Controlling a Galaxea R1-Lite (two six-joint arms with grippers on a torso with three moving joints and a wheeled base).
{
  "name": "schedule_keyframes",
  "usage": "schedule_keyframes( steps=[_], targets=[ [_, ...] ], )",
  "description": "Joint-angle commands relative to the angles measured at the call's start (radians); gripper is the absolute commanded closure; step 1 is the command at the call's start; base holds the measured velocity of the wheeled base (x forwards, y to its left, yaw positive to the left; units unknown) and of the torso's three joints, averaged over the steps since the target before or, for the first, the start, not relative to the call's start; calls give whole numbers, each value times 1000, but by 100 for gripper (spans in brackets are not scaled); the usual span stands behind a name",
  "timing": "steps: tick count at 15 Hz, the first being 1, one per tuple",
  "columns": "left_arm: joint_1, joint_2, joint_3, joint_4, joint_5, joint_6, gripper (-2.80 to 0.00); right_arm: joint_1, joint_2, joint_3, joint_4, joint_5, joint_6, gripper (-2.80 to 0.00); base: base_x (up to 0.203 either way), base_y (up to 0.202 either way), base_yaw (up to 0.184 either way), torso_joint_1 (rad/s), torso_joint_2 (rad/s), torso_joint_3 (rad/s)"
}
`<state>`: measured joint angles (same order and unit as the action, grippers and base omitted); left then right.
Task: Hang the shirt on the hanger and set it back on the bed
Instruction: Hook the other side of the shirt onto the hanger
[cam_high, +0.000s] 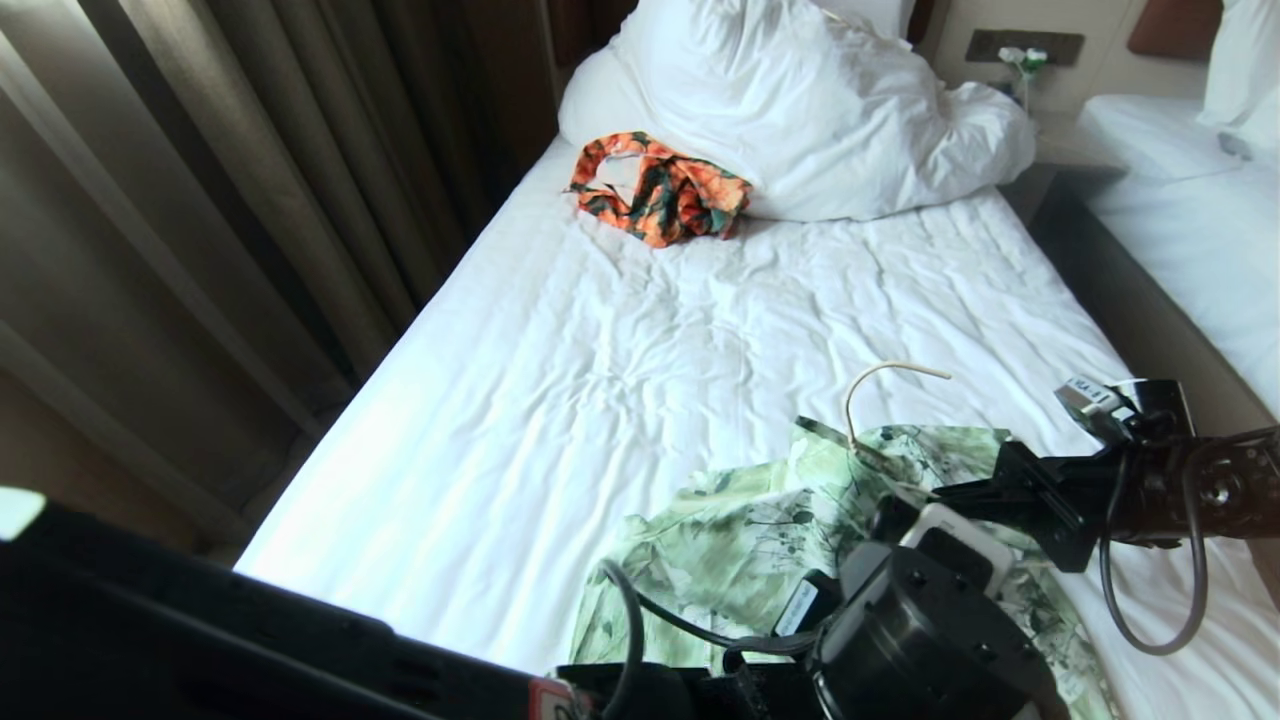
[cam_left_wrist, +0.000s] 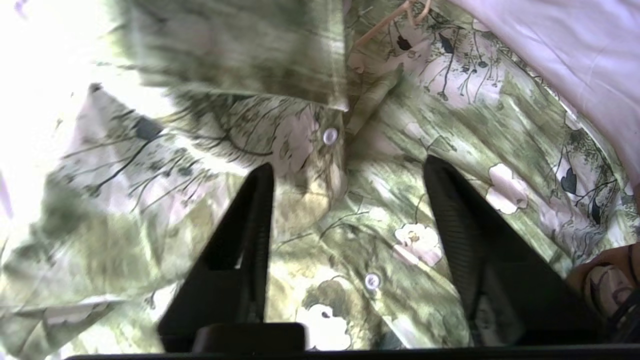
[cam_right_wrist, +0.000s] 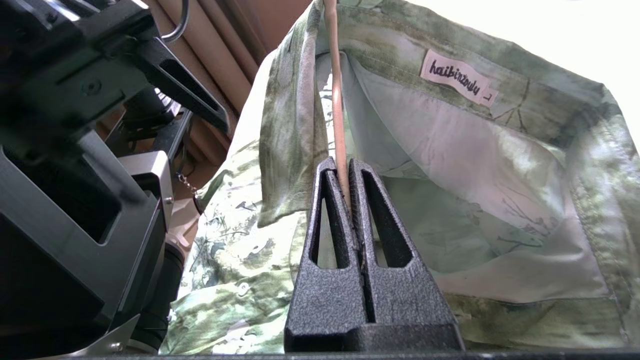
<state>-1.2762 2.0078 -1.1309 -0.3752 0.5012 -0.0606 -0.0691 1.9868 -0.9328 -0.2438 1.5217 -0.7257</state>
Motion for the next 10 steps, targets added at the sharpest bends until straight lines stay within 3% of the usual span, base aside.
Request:
schedule_keyframes(
  steps=[1,5,9,10],
  targets=[
    [2,-69,86,-52,6,-3,0,0,1,0,-2,8,-4,0,0,0,0,0,0,0],
    [69,-145,165,-130,-10,2,0,0,0,2,-2,8,-4,0,0,0,0,0,0,0],
    [150,-158,163,-133,-96,19,0,0,-3,2,-2,8,-4,0,0,0,0,0,0,0],
    [178,-152,163,-137,-140,31,-51,0,-2,0,-2,8,-4,0,0,0,0,0,0,0]
  ],
)
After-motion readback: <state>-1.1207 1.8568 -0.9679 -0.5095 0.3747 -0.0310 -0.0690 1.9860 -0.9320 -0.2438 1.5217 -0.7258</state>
